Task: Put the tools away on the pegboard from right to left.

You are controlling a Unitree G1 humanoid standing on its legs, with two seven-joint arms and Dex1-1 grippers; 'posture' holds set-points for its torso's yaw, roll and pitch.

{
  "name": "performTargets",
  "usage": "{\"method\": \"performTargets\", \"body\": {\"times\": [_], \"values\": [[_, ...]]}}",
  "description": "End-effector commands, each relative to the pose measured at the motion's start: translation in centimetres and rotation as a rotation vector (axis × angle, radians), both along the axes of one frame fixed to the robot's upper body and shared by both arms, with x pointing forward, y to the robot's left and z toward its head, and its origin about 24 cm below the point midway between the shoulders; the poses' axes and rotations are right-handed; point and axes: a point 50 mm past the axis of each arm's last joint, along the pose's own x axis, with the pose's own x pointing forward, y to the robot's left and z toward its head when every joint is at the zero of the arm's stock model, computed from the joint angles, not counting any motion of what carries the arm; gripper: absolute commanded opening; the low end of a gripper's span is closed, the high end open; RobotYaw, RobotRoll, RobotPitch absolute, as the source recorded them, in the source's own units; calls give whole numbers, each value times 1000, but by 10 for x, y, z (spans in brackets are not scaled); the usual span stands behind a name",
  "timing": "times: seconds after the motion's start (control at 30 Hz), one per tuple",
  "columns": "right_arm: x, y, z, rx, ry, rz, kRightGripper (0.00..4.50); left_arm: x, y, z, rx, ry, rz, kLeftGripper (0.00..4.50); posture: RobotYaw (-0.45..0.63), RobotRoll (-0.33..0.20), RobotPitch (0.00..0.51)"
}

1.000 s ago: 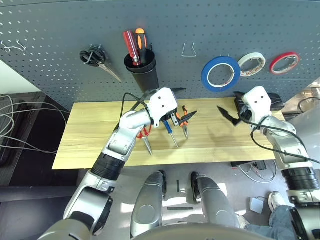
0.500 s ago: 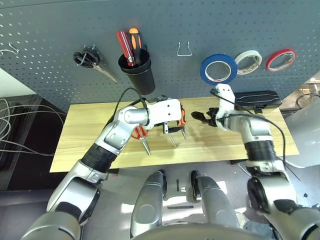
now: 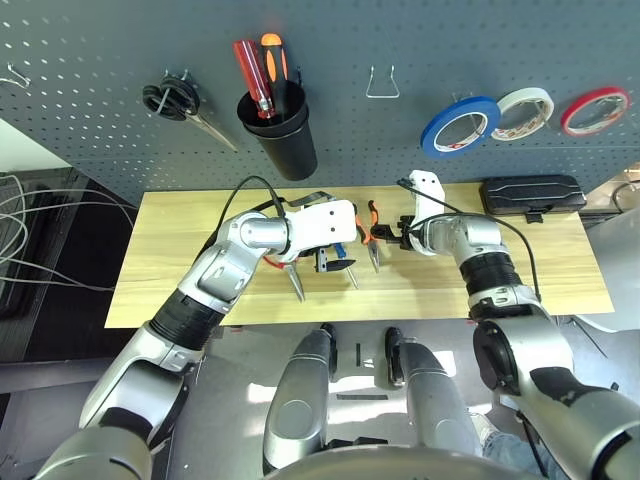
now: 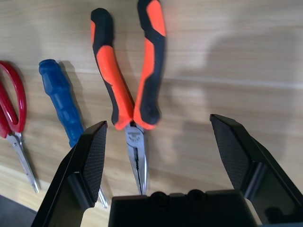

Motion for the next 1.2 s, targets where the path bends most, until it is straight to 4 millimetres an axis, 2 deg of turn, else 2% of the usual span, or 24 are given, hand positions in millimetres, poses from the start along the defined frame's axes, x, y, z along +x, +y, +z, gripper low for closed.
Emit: {"method": "performTargets", "body": {"times": [0.03, 0.27, 0.63, 0.67, 0.83, 1.2], "values": [[0, 6, -6, -19, 9, 6, 4477, -7, -2, -5, 11, 29, -8, 4500, 268, 0, 383], [7, 14, -5, -62, -12, 23, 4477, -13, -6, -7, -5, 41, 5, 4500, 290, 0, 394], [5, 20, -15, -136, 21, 24, 4477, -16, -4, -8, -19, 45, 33, 4500, 320, 0, 391], [5, 21, -16, -142, 27, 30, 4302, -16, -4, -8, -17, 48, 35, 4500, 324, 0, 389], [3, 21, -19, -168, 48, 42, 4302, -15, -1, -7, -15, 54, 71, 4500, 327, 0, 384], [3, 15, -19, -188, 48, 17, 4302, 5, 10, -16, 19, 4, 317, 4500, 297, 0, 366]]}}
